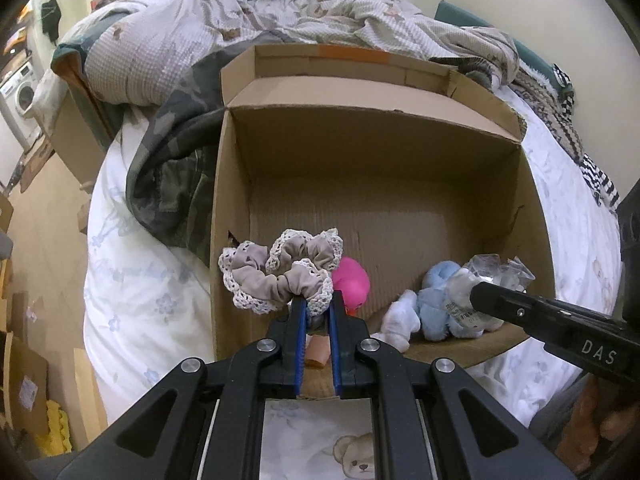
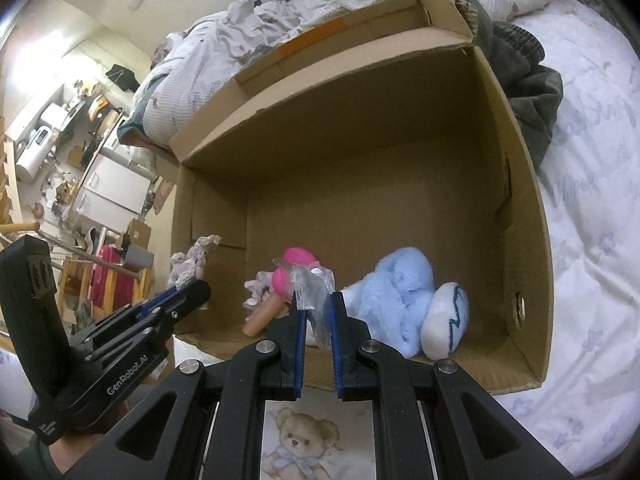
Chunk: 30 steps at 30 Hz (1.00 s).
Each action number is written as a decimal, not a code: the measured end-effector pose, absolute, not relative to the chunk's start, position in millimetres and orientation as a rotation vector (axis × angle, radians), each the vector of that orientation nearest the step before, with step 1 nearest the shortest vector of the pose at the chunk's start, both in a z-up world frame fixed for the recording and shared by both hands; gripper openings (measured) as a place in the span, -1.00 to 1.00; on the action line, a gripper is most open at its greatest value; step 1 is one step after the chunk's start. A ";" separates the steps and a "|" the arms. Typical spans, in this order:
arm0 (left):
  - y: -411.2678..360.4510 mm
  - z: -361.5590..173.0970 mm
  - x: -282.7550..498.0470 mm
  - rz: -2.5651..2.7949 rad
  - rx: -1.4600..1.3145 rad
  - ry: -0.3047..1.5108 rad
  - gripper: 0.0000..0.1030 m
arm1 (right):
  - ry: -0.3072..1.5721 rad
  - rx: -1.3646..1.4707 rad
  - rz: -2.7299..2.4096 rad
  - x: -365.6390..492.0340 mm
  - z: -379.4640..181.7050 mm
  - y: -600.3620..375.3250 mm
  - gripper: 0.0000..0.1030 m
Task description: Organize soft objects
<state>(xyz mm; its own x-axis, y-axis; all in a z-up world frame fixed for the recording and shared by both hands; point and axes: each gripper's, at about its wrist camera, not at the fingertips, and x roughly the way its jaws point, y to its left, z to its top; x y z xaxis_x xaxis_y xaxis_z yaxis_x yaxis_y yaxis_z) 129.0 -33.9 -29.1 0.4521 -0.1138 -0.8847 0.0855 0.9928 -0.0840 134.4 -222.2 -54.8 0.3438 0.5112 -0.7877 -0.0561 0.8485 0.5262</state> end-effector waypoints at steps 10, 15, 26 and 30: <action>-37.3 -32.6 130.6 -0.136 -0.050 1.129 -0.65 | 1.189 0.451 0.370 138.4 -59.8 -221.8 -0.75; -37.1 -32.6 129.6 -0.146 -0.063 1.140 -0.31 | 1.196 0.455 0.367 140.0 -61.1 -222.3 -0.75; -37.5 -20.6 124.5 -0.109 -0.037 1.092 0.21 | 1.184 0.457 0.339 139.0 -61.3 -228.6 -0.65; -39.4 -10.2 120.4 -0.099 -0.005 1.050 0.21 | 1.165 0.418 0.323 137.4 -58.0 -228.3 -0.57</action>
<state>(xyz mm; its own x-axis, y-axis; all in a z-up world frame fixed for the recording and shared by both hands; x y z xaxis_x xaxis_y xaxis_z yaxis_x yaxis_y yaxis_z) 120.4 -39.4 -10.2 0.4938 -0.0841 -0.8655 0.0790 0.9955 -0.0516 137.4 -228.3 -58.0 0.3633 0.4538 -0.8137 -0.0299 0.8786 0.4766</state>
